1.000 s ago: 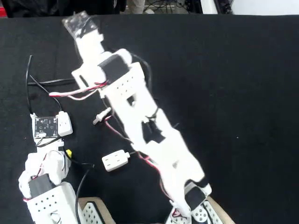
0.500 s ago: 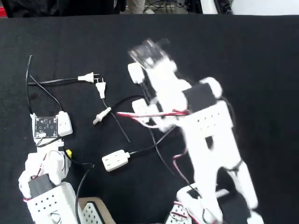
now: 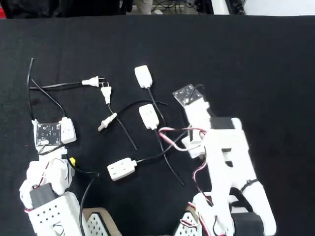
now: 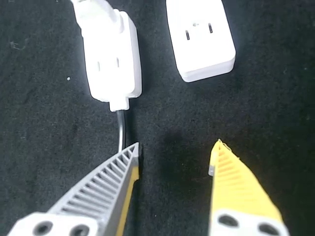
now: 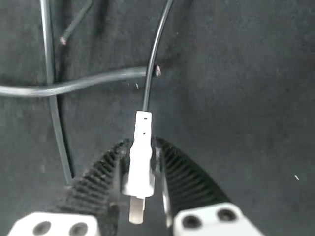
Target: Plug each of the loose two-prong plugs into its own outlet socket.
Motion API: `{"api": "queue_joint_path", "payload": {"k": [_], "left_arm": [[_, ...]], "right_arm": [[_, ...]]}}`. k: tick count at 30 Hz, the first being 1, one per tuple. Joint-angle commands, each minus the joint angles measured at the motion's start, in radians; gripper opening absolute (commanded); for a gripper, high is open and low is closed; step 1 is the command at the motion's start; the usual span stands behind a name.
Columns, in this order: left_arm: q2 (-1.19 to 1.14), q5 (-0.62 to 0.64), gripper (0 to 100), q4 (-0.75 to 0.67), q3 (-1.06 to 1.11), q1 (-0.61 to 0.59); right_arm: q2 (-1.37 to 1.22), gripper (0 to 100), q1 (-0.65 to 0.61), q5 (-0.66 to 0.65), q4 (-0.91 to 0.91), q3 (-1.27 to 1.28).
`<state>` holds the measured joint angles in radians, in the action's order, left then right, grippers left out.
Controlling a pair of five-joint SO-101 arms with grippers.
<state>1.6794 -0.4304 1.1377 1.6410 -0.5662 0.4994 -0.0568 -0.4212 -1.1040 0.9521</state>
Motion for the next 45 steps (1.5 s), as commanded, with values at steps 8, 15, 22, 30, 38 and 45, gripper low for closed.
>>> {"api": "queue_joint_path", "payload": {"k": [8,15,22,30,38,45], "left_arm": [[0.008,-0.008,23,-0.011,-0.007,0.007],[0.008,-0.008,23,-0.011,-0.007,0.007],[0.008,-0.008,23,-0.011,-0.007,0.007],[0.008,-0.008,23,-0.011,-0.007,0.007],[0.008,-0.008,23,-0.011,-0.007,0.005],[0.008,-0.008,23,-0.011,-0.007,0.005]], "right_arm": [[-0.32,1.6,0.006,0.058,0.012,-0.177],[-0.579,12.7,0.0,0.055,-0.193,-0.421],[-0.792,13.1,-0.002,0.051,-0.384,-0.696],[-1.018,13.0,-0.049,0.051,-0.652,-0.981],[-1.127,10.6,-0.094,0.058,-0.657,-1.006],[-1.13,5.1,-0.087,0.057,-0.658,-1.009]]}}
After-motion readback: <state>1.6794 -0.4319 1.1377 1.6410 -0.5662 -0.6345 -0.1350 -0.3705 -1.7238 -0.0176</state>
